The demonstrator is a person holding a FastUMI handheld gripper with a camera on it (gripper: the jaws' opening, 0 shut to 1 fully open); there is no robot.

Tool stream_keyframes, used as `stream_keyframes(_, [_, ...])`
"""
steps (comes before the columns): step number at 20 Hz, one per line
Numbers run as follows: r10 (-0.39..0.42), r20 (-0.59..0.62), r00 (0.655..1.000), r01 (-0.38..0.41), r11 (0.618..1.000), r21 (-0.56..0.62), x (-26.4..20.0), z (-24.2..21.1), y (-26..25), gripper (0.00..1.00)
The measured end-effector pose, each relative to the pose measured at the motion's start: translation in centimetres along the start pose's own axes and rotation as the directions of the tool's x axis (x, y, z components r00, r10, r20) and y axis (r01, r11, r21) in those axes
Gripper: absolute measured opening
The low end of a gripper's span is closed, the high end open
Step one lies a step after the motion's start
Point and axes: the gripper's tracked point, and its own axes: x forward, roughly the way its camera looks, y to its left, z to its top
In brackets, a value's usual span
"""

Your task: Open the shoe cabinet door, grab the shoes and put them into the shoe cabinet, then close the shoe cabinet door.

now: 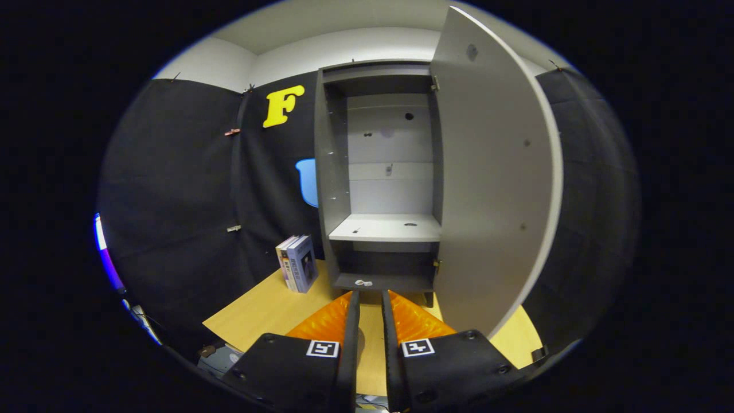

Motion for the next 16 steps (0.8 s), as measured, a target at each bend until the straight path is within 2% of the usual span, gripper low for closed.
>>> stream_keyframes(2, [0.024,-0.014,1.000,-0.024,1.000,0.013,1.6,-2.6,1.8,0.25])
stream_keyframes(7, [0.028,-0.141,0.990,-0.028,1.000,0.002,5.6,-10.1,5.4,0.25])
stream_keyframes(12, [-0.032,-0.255,0.966,0.035,0.999,0.008,9.2,-17.3,6.9,0.25])
stream_keyframes(16, [-0.083,-0.374,0.924,0.084,0.996,-0.014,11.4,-23.5,6.8,0.25])
